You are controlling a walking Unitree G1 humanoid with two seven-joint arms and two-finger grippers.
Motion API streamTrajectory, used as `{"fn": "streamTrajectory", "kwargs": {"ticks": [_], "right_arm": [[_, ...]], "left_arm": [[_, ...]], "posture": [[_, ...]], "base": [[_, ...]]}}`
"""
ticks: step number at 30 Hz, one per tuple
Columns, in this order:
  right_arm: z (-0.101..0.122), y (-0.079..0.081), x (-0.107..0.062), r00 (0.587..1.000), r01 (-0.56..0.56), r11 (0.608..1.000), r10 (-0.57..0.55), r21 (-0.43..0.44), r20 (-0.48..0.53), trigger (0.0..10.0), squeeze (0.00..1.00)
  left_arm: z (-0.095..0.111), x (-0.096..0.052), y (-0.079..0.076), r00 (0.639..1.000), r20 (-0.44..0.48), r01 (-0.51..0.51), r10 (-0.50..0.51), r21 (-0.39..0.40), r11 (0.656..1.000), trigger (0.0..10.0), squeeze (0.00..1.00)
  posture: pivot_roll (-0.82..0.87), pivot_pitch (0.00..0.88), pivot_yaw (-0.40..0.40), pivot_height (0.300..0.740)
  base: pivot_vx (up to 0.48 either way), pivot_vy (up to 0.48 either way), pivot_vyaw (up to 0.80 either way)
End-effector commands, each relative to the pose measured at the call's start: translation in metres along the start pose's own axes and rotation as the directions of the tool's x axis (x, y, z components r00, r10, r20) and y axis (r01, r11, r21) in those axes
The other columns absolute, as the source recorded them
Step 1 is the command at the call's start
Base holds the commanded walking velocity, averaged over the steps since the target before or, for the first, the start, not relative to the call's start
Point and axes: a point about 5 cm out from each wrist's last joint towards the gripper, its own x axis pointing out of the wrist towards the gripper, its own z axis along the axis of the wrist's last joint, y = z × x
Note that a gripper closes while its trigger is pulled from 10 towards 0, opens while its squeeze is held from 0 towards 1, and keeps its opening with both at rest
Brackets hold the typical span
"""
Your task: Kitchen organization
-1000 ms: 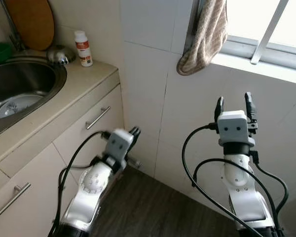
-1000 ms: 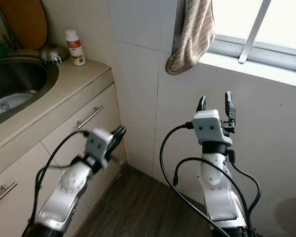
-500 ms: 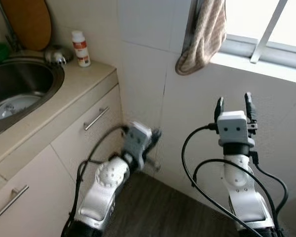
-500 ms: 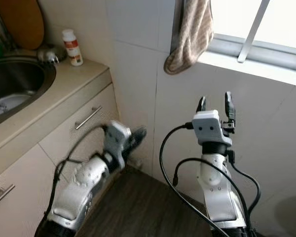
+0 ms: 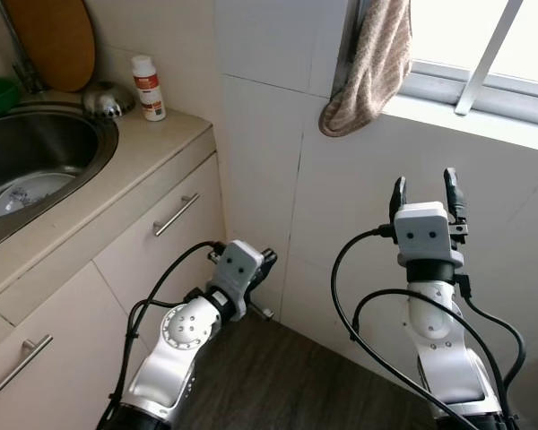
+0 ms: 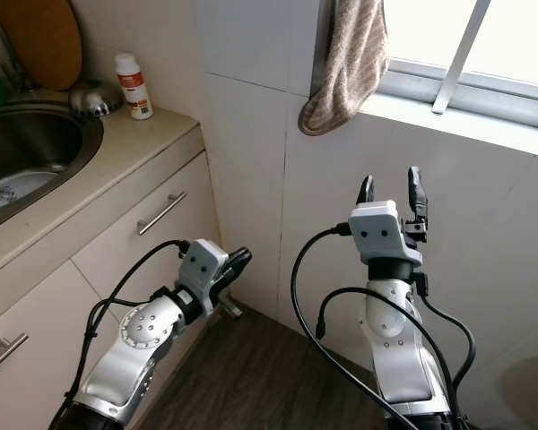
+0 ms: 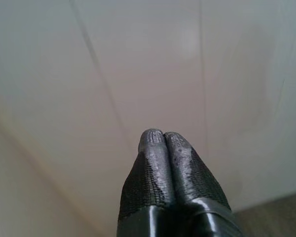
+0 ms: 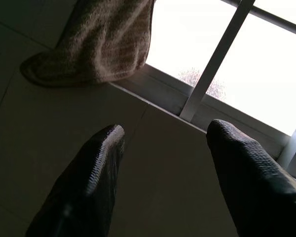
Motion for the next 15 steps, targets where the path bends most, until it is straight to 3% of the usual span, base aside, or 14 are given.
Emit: {"fn": "streamTrajectory", "kwargs": {"ticks": [1,4,10,15], "right_arm": [[0.000,-0.006,0.000,1.000,0.012,1.000,-0.012,-0.014,-0.003,10.0,0.00],[-0.002,-0.005,-0.001,1.000,0.007,1.000,-0.007,-0.015,-0.014,10.0,0.00],[-0.002,0.003,0.000,1.000,-0.020,1.000,0.020,-0.007,-0.017,10.0,0.00],[-0.003,0.001,0.002,0.999,-0.009,1.000,0.010,0.027,-0.032,10.0,0.00]], "left_arm": [[-0.006,-0.011,0.002,1.000,-0.023,-0.018,0.017,-0.015,1.000,10.0,0.00],[-0.009,-0.015,0.003,0.999,-0.031,-0.039,0.038,-0.024,0.999,10.0,0.00],[-0.005,-0.005,-0.001,1.000,0.009,-0.016,0.016,-0.037,0.999,10.0,0.00],[-0.005,-0.005,-0.002,1.000,0.013,-0.005,0.005,-0.054,0.999,10.0,0.00]], "posture": [[0.07,0.000,-0.033,0.740],[0.08,0.000,-0.038,0.740],[0.09,0.000,-0.044,0.740],[0.09,0.000,-0.044,0.740]], "base": [[0.000,0.000,0.00],[0.000,0.000,0.00],[0.000,0.000,0.00],[0.000,0.000,0.00]]}}
